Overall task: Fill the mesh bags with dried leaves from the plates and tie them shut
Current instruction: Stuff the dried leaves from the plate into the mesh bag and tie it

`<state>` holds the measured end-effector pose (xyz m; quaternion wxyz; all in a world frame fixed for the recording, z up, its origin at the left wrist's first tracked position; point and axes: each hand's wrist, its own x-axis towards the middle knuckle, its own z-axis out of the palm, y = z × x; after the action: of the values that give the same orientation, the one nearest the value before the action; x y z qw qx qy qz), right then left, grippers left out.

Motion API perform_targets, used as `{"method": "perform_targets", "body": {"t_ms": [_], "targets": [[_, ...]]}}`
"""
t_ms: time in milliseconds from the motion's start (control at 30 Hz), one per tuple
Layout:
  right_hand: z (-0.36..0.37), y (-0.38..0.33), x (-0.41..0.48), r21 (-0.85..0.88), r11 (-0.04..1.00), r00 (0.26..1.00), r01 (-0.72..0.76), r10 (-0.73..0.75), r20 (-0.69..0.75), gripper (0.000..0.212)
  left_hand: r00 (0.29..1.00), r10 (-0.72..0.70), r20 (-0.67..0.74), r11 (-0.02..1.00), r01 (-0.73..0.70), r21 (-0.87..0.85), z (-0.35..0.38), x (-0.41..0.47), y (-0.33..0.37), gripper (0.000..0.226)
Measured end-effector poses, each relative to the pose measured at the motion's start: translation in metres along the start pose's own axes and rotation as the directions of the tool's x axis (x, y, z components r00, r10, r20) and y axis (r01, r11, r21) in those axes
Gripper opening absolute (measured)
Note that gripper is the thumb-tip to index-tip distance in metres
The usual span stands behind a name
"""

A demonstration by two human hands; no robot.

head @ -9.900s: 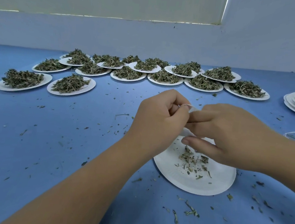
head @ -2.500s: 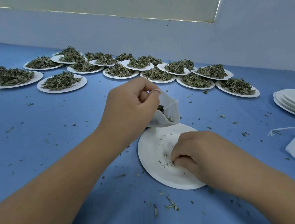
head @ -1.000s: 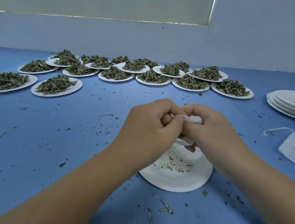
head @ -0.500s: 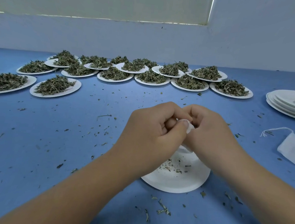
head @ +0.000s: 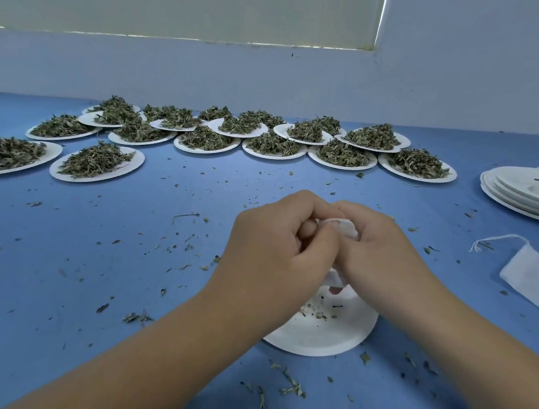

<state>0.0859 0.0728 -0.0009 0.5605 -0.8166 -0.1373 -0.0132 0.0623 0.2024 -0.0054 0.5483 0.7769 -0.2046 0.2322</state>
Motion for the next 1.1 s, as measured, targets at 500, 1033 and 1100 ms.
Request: {"method": "perform_targets", "body": {"t_ms": [500,1033,1100], "targets": [[-0.012,0.0,0.001,0.111,0.994,0.997,0.021,-0.013,-0.078,0.006,0.99,0.009,-0.14,0.998,-0.018,-0.063,-0.017,0.006,0.0,0.01],[-0.008,-0.011,-0.003,0.313,0.942,0.991,0.125,-0.134,0.006,0.026,0.987,-0.068,0.149,0.934,0.01,0.358,-0.041,0.008,-0.027,0.069],[-0.004,-0.018,-0.004,0.347,0.929,0.984,0.129,-0.163,0.069,0.028,0.994,-0.074,0.077,0.922,0.039,0.386,-0.053,0.002,-0.029,0.063]]}}
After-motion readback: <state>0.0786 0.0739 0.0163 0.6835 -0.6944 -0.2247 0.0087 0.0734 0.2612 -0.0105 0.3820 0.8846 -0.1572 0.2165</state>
